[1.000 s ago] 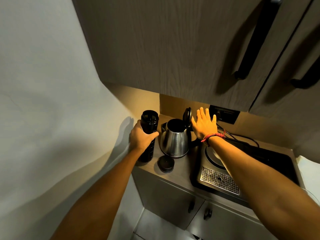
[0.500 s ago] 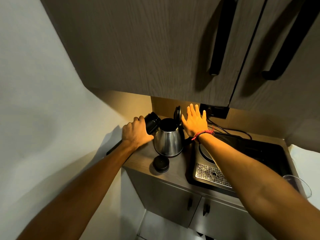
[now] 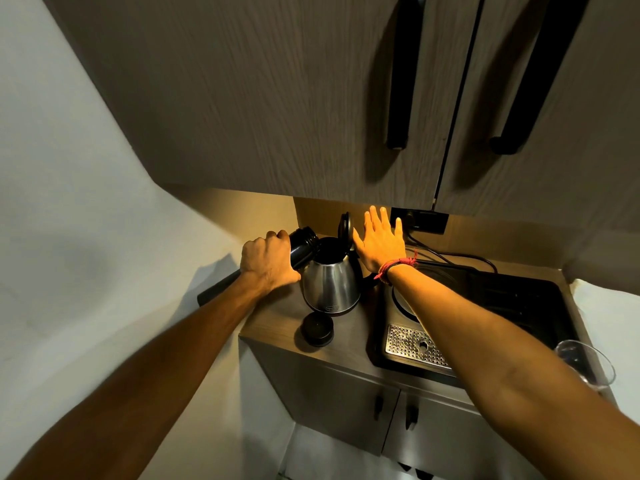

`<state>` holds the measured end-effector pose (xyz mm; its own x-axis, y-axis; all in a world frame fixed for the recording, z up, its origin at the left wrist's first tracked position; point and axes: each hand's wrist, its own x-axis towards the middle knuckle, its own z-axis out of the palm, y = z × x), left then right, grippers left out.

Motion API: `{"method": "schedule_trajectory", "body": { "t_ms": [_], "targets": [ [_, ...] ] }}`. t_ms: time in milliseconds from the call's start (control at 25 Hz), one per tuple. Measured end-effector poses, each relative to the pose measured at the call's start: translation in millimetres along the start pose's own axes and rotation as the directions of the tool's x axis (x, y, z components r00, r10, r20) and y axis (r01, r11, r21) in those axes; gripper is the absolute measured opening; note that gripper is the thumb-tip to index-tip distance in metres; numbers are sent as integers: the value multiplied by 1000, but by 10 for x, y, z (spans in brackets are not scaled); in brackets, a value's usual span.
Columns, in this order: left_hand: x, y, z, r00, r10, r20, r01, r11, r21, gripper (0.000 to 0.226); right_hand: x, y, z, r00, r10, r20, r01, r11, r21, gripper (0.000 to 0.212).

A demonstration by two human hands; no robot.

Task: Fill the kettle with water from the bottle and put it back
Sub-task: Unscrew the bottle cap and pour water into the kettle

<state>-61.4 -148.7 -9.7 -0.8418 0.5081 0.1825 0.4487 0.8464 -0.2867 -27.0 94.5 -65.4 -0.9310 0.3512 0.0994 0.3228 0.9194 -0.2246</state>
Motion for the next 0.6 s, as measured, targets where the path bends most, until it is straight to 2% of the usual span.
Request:
{"method": "schedule_trajectory", "body": {
  "t_ms": [600],
  "targets": [
    [56,11,-114,1000,23,-8,-23,997,68,60,-14,13,13,1000,-9,-7,9,999,38,78]
  ]
}}
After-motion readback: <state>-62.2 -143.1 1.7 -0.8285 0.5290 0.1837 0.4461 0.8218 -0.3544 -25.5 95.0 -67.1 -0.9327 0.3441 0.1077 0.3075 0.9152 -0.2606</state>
